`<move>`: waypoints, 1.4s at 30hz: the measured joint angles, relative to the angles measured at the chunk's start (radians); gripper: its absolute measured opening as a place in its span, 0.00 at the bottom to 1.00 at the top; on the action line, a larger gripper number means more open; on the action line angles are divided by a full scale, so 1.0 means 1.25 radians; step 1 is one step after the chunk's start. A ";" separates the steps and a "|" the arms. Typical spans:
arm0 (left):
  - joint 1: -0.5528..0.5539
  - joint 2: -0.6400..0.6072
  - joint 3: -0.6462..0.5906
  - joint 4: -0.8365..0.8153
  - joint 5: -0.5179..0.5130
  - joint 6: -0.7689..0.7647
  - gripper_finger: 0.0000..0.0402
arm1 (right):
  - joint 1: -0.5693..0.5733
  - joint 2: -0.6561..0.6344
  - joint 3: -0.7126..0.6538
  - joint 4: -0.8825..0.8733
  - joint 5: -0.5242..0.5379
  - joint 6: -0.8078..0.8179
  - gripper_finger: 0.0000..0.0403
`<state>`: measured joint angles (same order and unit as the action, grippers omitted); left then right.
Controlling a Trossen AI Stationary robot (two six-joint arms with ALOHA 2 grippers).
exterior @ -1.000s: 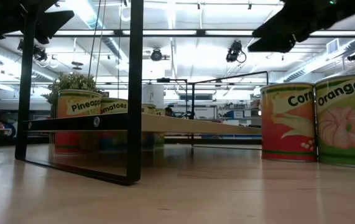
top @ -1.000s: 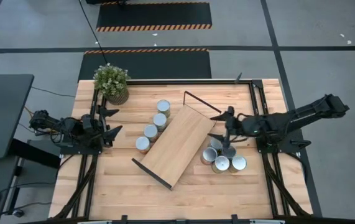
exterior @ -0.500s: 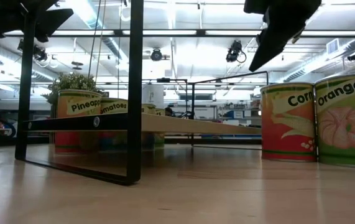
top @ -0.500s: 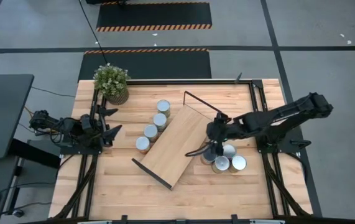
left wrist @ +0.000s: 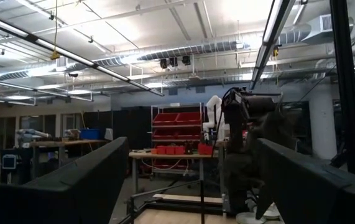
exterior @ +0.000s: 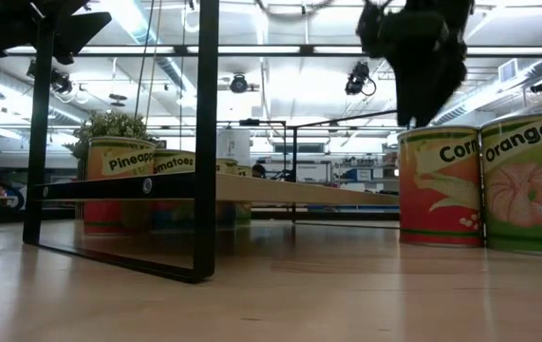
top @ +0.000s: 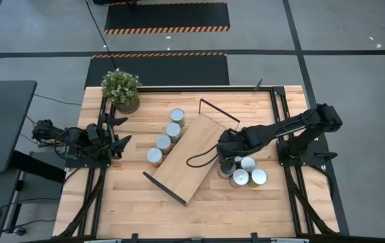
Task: Pick and place cans onto a shelf
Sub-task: Put the canned cherries on the shelf
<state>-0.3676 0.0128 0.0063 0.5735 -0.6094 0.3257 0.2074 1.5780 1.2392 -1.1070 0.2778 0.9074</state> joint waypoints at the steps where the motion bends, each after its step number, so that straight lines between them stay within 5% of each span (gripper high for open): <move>1: 0.000 0.000 0.000 0.000 0.000 0.000 0.88 | -0.004 0.009 0.000 -0.005 -0.011 0.013 0.86; 42: 0.000 0.000 0.000 -0.001 0.000 -0.005 0.88 | -0.079 0.020 -0.068 0.026 -0.143 -0.002 0.86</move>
<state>-0.3679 0.0132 0.0063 0.5728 -0.6090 0.3191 0.1085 1.6024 1.1537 -1.0744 0.0989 0.9044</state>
